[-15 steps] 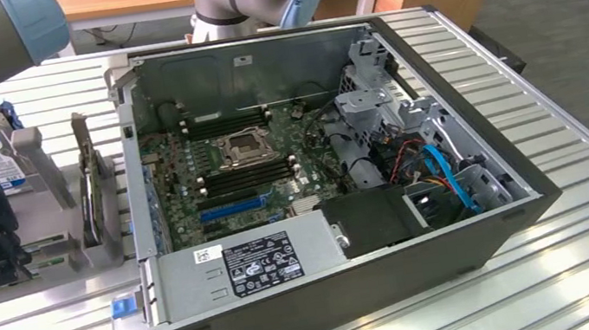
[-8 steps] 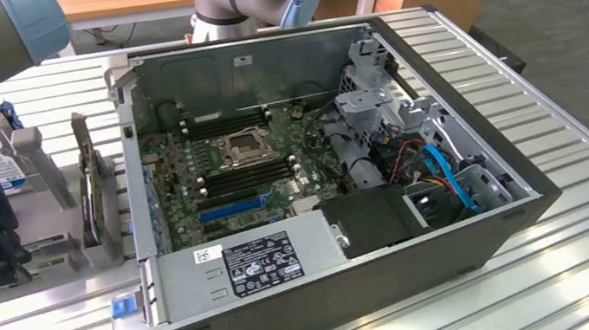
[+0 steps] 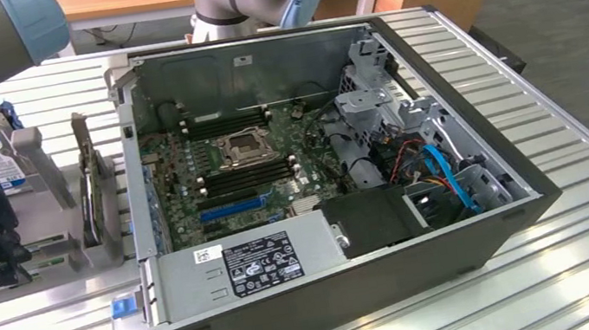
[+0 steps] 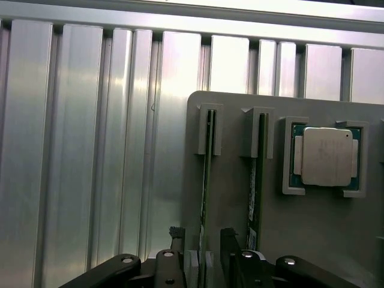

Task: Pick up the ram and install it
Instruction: 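Pick up the ram and move it above insertion slot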

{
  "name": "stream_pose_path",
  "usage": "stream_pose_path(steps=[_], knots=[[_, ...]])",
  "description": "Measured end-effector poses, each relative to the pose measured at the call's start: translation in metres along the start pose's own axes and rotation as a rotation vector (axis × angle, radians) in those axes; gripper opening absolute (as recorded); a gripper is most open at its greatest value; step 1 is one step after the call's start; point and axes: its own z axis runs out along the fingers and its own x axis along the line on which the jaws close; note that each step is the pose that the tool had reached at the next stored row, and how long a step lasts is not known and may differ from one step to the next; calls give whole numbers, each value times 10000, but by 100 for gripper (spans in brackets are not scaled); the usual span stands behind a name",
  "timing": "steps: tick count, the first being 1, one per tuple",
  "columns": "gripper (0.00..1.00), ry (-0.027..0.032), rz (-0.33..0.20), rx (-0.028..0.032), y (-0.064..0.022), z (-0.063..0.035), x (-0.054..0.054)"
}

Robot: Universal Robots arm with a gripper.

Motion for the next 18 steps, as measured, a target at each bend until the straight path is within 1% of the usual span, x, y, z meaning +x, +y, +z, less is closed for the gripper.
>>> stream_pose_path(steps=[7, 8, 18], knots=[[36, 0, 0, 0, 0, 0, 0], [29, 0, 0, 0, 0, 0, 0], [29, 0, 0, 0, 0, 0, 0]])
